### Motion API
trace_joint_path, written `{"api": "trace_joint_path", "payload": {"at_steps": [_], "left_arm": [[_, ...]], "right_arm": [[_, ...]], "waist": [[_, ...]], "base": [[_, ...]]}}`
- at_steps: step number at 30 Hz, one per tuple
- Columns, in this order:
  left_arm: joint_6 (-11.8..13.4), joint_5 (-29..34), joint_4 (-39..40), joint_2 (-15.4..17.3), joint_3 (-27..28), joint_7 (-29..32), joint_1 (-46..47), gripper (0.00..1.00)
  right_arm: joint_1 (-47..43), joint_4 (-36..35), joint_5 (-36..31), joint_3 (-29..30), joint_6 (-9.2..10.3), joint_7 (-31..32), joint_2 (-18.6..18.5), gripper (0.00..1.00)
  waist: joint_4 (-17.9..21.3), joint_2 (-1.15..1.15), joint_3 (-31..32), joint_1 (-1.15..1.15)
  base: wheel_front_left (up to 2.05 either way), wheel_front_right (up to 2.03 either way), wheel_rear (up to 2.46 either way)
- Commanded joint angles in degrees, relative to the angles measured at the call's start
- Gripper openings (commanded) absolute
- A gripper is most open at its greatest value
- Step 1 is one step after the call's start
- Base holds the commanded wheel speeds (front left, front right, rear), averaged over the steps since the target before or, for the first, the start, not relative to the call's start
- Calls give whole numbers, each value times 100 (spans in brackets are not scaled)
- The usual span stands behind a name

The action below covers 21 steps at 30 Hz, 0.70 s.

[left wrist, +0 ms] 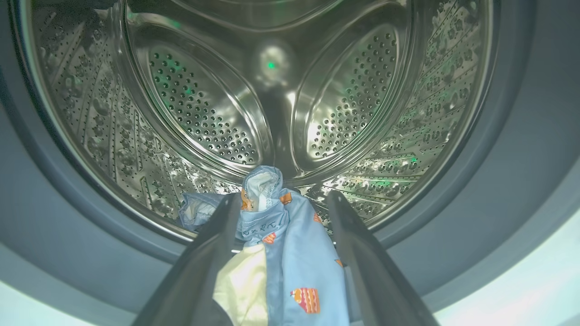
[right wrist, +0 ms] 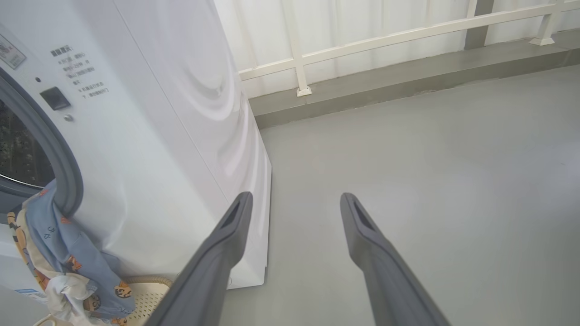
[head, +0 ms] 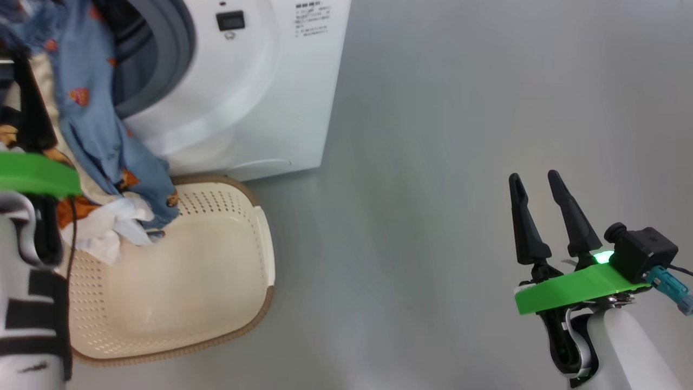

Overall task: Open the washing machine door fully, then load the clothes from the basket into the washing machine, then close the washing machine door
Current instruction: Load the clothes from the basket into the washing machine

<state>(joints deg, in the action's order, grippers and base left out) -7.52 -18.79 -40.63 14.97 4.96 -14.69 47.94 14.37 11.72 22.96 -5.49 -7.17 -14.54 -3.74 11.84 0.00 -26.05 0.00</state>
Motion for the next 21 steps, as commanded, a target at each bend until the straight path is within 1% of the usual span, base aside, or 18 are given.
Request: {"api": "trace_joint_path", "payload": {"at_steps": [1,12,21], "left_arm": [[5,68,211,229,108,-30,-208,100],[4,177,600,40,181,-30,-1380,100],[4,266,1218,-162,262,-30,-2549,100]], "right_arm": [[-130,-100,-48,-115,-32,-46,-74,100],[-425,33,34,-67,-32,-46,-305,100],[-729,115,101,-90,-32,-46,-476,100]], "waist": [[-151,0,340,0],[-443,0,988,0],[-610,0,1514,0]], "base": [[0,0,0],[0,0,0],[0,0,0]]}}
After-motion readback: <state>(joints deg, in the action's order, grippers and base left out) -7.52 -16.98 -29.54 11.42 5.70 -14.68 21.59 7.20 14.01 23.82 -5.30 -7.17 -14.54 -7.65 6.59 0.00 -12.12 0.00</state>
